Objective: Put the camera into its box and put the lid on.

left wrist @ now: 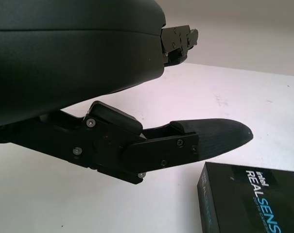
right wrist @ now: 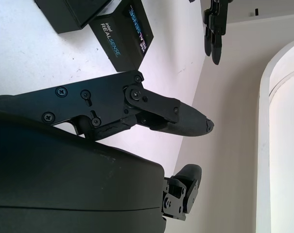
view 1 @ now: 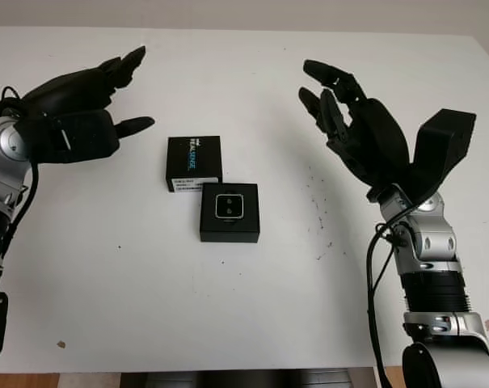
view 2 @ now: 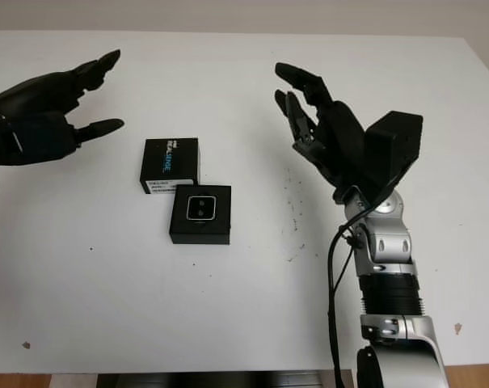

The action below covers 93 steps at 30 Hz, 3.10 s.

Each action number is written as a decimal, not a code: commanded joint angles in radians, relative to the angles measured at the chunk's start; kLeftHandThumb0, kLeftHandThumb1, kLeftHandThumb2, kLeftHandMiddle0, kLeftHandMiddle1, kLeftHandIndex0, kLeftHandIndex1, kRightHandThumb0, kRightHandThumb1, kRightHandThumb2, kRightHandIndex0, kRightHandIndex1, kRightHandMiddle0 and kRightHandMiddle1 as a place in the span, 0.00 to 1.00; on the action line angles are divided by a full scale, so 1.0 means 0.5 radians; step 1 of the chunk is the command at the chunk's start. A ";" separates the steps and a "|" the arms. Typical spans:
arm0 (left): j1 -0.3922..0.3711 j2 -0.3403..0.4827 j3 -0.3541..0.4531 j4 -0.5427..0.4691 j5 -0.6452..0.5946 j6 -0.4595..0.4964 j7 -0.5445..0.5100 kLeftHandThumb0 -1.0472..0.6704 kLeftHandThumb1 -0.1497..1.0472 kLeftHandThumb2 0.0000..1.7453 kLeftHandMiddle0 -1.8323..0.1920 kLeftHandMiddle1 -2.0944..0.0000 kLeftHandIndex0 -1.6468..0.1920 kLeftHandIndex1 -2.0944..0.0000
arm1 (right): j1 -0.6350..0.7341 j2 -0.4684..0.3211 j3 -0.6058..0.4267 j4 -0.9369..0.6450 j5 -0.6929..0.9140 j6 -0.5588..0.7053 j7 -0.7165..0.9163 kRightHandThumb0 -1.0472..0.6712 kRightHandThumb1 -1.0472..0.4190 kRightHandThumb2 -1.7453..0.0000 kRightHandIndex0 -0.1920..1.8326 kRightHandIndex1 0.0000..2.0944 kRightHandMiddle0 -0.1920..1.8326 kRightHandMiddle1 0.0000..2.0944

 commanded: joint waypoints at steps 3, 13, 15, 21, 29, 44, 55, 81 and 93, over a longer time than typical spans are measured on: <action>0.056 0.004 -0.042 0.018 0.023 -0.065 -0.006 0.05 1.00 0.32 0.98 0.97 1.00 0.99 | 0.027 -0.011 0.002 -0.038 -0.006 0.022 -0.002 0.29 0.00 0.62 0.16 0.03 0.00 0.36; 0.033 -0.085 -0.110 0.106 0.059 -0.058 -0.054 0.00 1.00 0.23 1.00 0.99 1.00 0.98 | 0.035 -0.017 0.008 -0.050 -0.029 0.061 -0.004 0.29 0.00 0.62 0.16 0.03 0.00 0.34; 0.014 -0.093 -0.122 0.137 0.083 -0.070 -0.029 0.00 1.00 0.22 1.00 0.99 0.99 0.98 | 0.043 -0.013 0.007 -0.063 -0.035 0.070 -0.014 0.29 0.00 0.62 0.16 0.03 0.01 0.34; -0.043 -0.112 -0.177 0.205 0.156 -0.067 -0.022 0.00 1.00 0.18 0.98 0.97 0.99 0.98 | 0.046 -0.007 0.012 -0.068 -0.037 0.085 -0.028 0.28 0.00 0.62 0.16 0.04 0.01 0.33; -0.068 -0.155 -0.227 0.307 0.156 -0.148 -0.038 0.00 1.00 0.09 0.96 0.97 1.00 0.98 | 0.056 -0.007 0.015 -0.082 -0.040 0.103 -0.035 0.28 0.00 0.63 0.17 0.04 0.03 0.32; -0.081 -0.169 -0.237 0.309 0.115 -0.141 -0.153 0.00 1.00 0.04 0.99 0.98 1.00 1.00 | 0.056 -0.006 0.024 -0.080 -0.086 0.135 -0.087 0.30 0.00 0.61 0.18 0.04 0.05 0.29; -0.039 -0.140 -0.153 0.263 0.054 -0.133 0.045 0.02 1.00 0.39 1.00 0.99 1.00 1.00 | 0.055 -0.007 0.028 -0.064 -0.081 0.130 -0.079 0.30 0.00 0.62 0.18 0.03 0.07 0.26; 0.459 -0.175 0.104 -0.271 -0.354 0.148 -0.205 0.00 1.00 0.05 1.00 1.00 1.00 1.00 | 0.067 -0.001 0.049 -0.089 -0.098 0.122 -0.098 0.32 0.00 0.62 0.18 0.03 0.08 0.24; 0.384 -0.257 0.023 -0.031 -0.218 0.012 -0.054 0.00 1.00 0.04 1.00 1.00 1.00 1.00 | 0.084 0.007 0.052 -0.111 -0.097 0.133 -0.125 0.32 0.00 0.62 0.18 0.03 0.09 0.24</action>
